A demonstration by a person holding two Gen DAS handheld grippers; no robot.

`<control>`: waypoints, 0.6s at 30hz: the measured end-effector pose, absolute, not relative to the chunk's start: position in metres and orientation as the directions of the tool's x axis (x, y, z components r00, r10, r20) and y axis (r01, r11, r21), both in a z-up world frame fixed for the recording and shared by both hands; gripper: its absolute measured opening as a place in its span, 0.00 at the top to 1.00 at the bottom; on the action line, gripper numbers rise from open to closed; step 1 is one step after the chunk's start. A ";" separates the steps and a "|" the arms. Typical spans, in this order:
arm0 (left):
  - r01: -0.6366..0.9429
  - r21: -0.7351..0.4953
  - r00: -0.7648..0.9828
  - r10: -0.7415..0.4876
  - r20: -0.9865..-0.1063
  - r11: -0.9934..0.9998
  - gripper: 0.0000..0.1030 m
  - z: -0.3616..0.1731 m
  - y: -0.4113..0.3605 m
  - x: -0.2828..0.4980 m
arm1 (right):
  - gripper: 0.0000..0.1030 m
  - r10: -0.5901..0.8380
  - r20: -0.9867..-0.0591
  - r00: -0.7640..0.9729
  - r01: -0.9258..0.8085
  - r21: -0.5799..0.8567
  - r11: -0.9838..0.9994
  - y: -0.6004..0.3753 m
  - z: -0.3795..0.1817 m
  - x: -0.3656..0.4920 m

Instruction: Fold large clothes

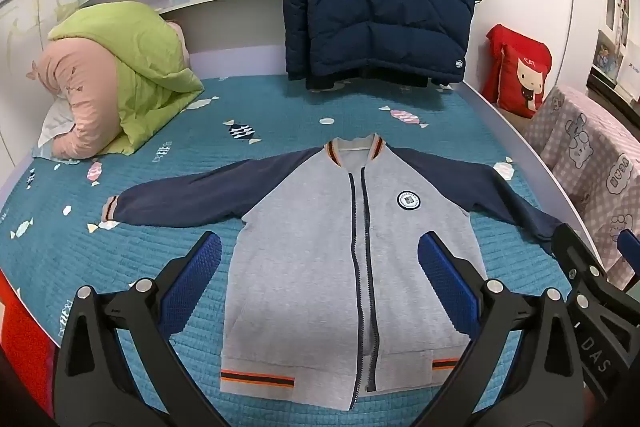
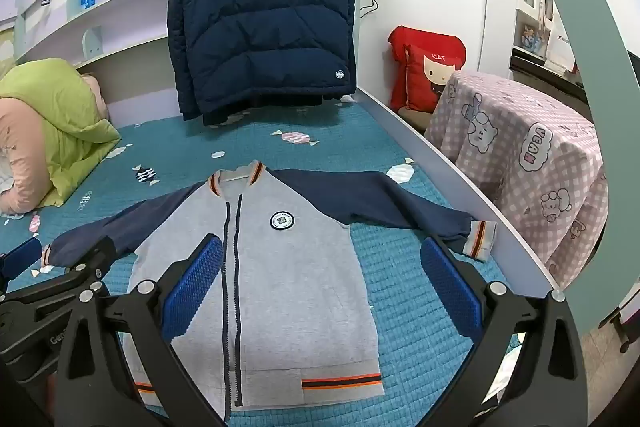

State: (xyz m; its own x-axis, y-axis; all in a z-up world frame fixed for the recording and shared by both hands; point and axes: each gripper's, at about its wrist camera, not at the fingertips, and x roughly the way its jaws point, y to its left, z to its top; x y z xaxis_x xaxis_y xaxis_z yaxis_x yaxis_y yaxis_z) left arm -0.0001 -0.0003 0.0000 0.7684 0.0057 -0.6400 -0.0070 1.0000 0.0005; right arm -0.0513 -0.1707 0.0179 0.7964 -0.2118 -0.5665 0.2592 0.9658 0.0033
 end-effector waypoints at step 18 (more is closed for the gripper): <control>-0.002 -0.006 0.764 -0.003 -0.645 1.000 0.05 0.000 0.000 -0.001 | 0.07 -0.215 -0.569 0.794 0.260 -0.001 0.966 -0.171 0.017 -0.050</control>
